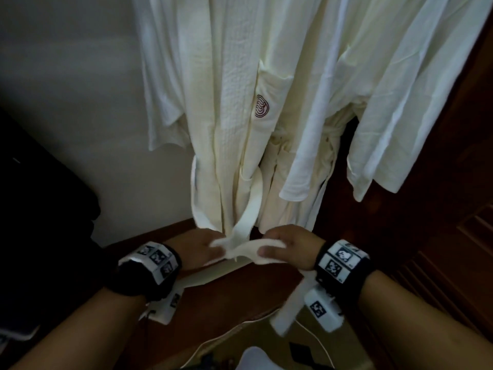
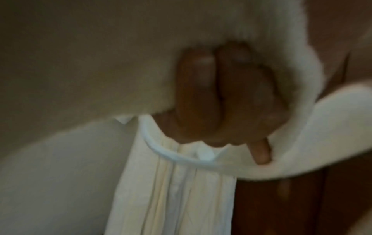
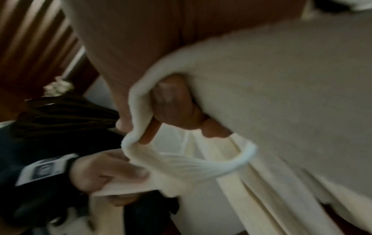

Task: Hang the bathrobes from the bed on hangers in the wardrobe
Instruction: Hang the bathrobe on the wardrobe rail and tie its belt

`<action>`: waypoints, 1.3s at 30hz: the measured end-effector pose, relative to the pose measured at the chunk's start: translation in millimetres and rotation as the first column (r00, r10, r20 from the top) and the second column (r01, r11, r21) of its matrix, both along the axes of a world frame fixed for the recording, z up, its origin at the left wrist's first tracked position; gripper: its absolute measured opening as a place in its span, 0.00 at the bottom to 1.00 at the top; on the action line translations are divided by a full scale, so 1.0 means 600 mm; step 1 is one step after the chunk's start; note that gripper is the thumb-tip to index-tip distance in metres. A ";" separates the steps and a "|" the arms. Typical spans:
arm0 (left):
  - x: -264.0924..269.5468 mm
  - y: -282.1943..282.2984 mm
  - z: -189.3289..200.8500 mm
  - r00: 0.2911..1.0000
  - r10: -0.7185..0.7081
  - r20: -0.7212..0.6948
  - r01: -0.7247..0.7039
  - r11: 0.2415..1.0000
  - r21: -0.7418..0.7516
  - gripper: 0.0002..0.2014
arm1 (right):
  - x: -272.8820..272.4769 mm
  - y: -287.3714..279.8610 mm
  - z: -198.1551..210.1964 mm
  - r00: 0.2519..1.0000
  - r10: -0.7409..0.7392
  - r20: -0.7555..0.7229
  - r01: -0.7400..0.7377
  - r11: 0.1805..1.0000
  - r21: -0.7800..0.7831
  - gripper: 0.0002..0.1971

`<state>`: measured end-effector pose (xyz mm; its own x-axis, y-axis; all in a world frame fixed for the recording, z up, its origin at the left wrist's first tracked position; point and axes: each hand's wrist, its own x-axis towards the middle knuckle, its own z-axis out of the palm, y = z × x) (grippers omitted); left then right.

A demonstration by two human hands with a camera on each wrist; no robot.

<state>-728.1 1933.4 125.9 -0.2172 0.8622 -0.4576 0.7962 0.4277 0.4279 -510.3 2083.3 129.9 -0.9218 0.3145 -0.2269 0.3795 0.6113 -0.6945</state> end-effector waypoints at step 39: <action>-0.042 -0.124 0.014 0.918 0.231 0.322 -0.307 0.928 0.211 0.15 | -0.136 -0.019 -0.063 0.973 0.019 0.230 -0.042 0.994 0.100 0.11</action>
